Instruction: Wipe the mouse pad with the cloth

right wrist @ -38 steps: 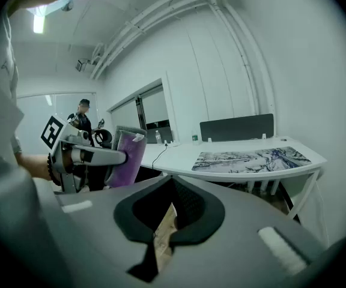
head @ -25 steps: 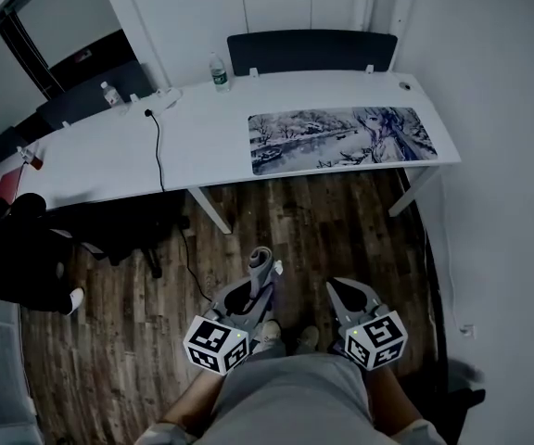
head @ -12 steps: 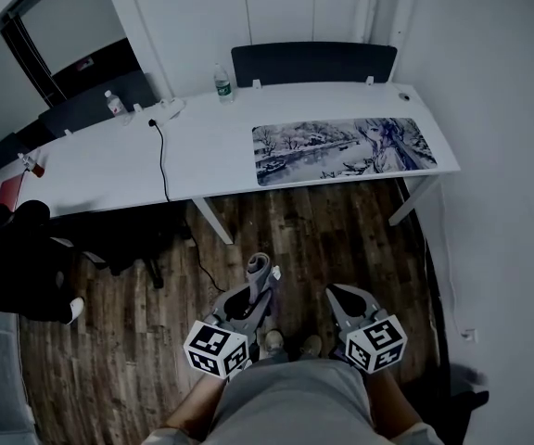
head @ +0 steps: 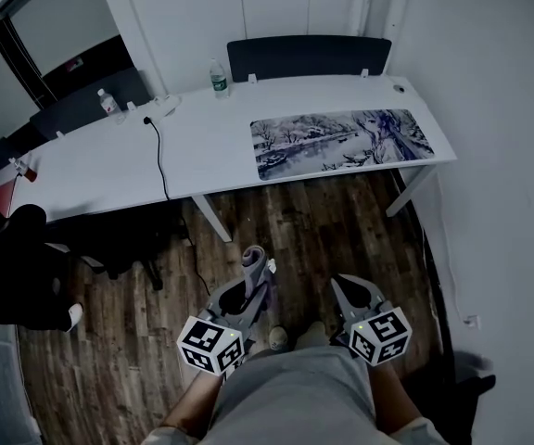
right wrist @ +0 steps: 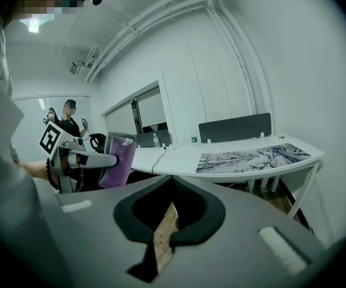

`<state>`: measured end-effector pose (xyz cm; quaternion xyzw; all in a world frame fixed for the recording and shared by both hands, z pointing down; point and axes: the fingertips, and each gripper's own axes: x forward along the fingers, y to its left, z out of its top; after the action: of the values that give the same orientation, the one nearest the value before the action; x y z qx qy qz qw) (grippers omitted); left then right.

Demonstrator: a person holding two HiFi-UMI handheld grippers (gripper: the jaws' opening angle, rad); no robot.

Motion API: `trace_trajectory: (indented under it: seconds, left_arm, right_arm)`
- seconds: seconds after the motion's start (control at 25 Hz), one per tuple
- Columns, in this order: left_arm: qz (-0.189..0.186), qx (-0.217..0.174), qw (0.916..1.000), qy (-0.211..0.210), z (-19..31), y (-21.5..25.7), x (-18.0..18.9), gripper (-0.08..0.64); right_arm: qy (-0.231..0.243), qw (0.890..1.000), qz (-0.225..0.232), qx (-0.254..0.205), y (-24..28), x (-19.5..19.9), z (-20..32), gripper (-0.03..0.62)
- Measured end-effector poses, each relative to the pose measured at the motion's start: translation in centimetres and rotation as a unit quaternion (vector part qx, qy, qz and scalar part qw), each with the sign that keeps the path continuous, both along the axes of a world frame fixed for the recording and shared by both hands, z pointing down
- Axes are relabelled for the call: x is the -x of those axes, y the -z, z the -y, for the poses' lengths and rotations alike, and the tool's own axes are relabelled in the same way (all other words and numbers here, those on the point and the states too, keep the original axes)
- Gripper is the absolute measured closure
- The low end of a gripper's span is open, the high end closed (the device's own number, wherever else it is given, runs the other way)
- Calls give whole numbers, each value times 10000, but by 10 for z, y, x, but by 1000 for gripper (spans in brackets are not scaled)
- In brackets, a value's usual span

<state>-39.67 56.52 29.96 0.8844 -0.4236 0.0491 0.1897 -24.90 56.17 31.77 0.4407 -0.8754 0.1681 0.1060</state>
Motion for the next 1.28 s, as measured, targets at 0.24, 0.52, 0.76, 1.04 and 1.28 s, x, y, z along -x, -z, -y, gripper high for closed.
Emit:
trace_trajectory:
  seconds: [0.24,0.52,0.76,1.04,1.28]
  left_arm:
    - [-67,-16,9999,-85,12,-1,6,445]
    - [-132,-84,9999,-40,45,-1,9,444]
    - [-123,-30,9999,53,95,-9,-1,444]
    - [-96,148,9994,285,188,-27,-21,443]
    - [-66,311,9979,559,272,-30,-36,443]
  right_arm:
    - [15,10000,-24,19,-2,9,11,585]
    - [178,9998,-73,-77,-2,19,49,585]
    - [357,9993,-64,-82,-8,15,102,585]
    - [501,9987,22,88,-25,-10,201,586]
    - [754,9971,-4,121,-20,-29,289,585]
